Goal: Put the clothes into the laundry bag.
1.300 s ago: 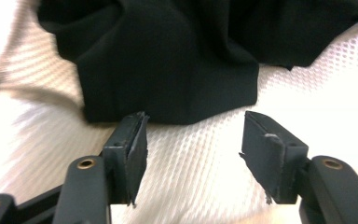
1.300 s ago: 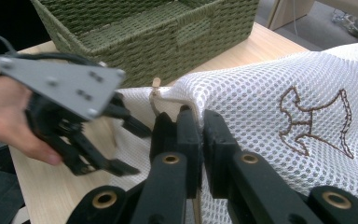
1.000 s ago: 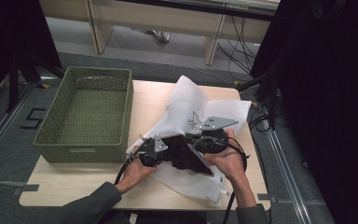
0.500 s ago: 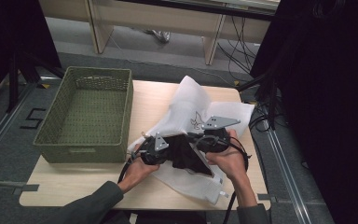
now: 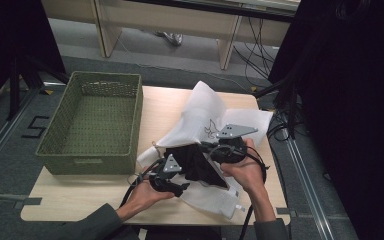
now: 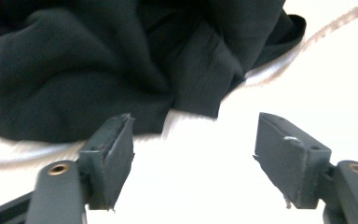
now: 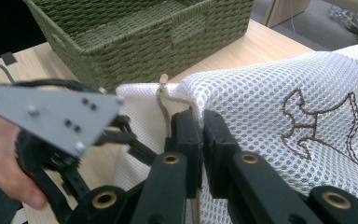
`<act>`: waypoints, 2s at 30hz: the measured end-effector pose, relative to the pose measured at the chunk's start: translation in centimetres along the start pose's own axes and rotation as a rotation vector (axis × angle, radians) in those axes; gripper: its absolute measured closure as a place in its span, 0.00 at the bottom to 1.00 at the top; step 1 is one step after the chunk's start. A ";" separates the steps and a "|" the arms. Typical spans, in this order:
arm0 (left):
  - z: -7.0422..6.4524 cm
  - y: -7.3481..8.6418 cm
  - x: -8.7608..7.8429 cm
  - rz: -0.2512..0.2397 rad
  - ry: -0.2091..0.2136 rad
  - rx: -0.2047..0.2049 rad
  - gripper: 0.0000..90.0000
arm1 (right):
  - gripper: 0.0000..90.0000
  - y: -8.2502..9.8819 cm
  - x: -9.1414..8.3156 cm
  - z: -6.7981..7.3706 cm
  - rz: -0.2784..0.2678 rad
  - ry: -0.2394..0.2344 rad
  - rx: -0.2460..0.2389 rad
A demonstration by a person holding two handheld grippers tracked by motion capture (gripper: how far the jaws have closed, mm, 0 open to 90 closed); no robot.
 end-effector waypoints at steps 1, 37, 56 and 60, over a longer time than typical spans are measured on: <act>-0.1 -0.2 0.4 -0.001 -0.013 -0.015 0.44 | 0.97 0.0 0.0 -0.1 0.005 -0.006 -0.011; 0.6 0.8 -1.9 -0.032 -0.033 0.050 0.83 | 0.97 0.1 0.0 0.1 0.014 -0.012 0.004; 1.6 -1.9 3.7 -0.020 -0.208 0.145 0.96 | 0.97 0.2 -0.1 -0.2 0.005 -0.002 0.002; 1.2 -1.6 3.0 -0.007 -0.084 0.114 0.84 | 0.97 0.2 -0.1 -0.2 0.009 0.005 0.007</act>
Point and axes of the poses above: each handheld gripper's, and its own axes: x roughly forward along the jaws, y roughly out of its underside, z roughly to its left, the point moved 2 cm from there along x, roughly forward along the jaws, and after that the axes turned 1 degree about y, right-handed, at the moved point
